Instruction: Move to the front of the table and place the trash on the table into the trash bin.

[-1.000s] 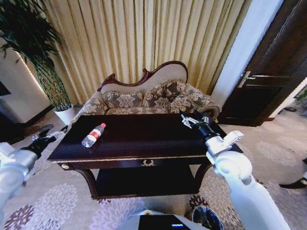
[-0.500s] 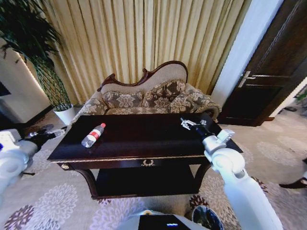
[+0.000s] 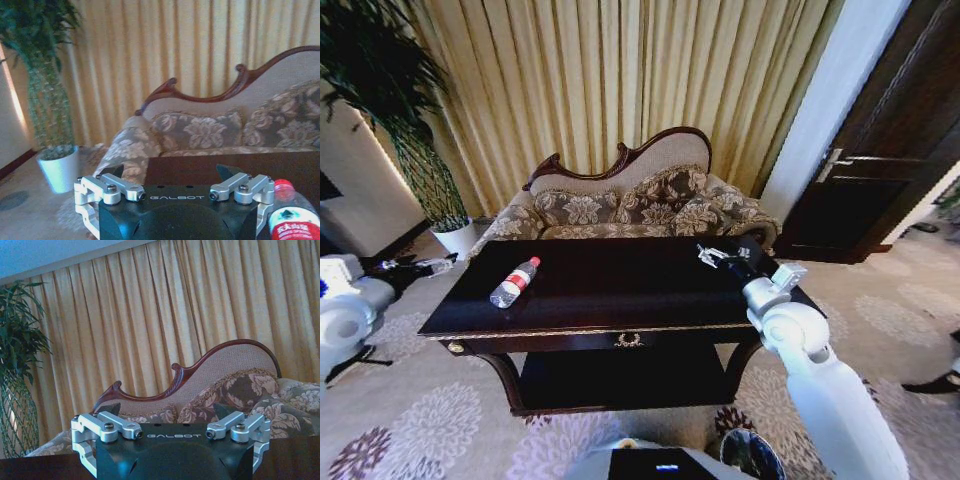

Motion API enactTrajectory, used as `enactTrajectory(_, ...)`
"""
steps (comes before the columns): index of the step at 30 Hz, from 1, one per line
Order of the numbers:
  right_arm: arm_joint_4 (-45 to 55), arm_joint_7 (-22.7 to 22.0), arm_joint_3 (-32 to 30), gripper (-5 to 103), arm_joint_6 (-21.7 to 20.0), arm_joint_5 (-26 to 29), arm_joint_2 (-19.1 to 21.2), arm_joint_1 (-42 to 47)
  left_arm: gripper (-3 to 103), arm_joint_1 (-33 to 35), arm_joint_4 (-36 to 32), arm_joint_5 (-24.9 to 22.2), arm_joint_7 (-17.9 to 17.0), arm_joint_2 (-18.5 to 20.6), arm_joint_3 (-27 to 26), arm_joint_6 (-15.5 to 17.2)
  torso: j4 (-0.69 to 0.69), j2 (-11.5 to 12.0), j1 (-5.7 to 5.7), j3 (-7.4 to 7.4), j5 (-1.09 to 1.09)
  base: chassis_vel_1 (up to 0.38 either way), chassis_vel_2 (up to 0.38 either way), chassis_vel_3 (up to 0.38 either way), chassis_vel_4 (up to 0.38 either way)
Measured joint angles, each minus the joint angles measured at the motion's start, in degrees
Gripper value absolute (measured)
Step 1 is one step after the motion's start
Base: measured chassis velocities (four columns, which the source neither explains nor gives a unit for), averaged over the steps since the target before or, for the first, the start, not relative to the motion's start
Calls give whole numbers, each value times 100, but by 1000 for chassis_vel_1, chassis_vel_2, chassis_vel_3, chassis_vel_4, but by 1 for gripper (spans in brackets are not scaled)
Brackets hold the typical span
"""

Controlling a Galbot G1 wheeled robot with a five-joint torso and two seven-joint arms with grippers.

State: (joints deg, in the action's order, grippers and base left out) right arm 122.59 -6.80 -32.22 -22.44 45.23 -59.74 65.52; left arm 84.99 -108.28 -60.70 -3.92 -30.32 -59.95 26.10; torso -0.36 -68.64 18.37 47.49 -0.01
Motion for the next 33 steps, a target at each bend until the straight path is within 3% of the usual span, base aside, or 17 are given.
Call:
enactTrajectory(1,0,0,0,100,0,0,0,0,100,0,0,0,0,0,0,0,0,0,0,0,0,0,0,0,0)
enactTrajectory(3,-27,0,9,100,72,-51,-13,31,100,-285,232,65,386,76,314,-378,-2,0,0,0,0,0,0,0,0)
enactTrajectory(7,-28,0,4,100,102,-83,-14,73,100,-508,286,62,680,129,577,-528,-2,0,0,0,2,0,0,0,0)
enactTrajectory(11,-30,0,-11,100,124,-112,-9,104,100,-825,48,-81,305,25,922,-160,-2,0,0,0,1,0,0,0,0)
enactTrajectory(12,-33,-1,-14,100,129,-120,-6,106,100,-984,-114,-134,-19,-94,1101,123,-2,0,0,0,1,0,0,0,0)
enactTrajectory(14,-35,0,-14,100,131,-122,4,107,100,-1127,-287,-191,-323,-227,1268,413,-1,0,-1,0,2,0,0,0,0)
enactTrajectory(15,-35,0,-14,100,131,-122,4,107,100,-1127,-287,-191,-323,-227,1268,413,-1,0,-1,0,2,0,0,0,0)
enactTrajectory(18,-54,0,-24,100,139,-122,35,106,100,-1348,-445,-250,-835,-407,1646,726,-2,0,0,0,1,0,0,0,0)
enactTrajectory(23,-69,0,-80,100,163,-121,57,105,100,-1412,-401,-358,-939,-459,1926,772,-1,0,-1,0,2,0,0,0,0)
enactTrajectory(30,-152,0,-93,100,288,-190,44,110,100,-1580,-279,-390,-666,-510,2223,710,-1,0,0,0,1,0,0,0,0)
enactTrajectory(33,-199,0,-82,100,346,-265,13,133,100,-1683,-305,-423,-664,-526,2299,836,-2,0,0,0,1,0,0,0,0)
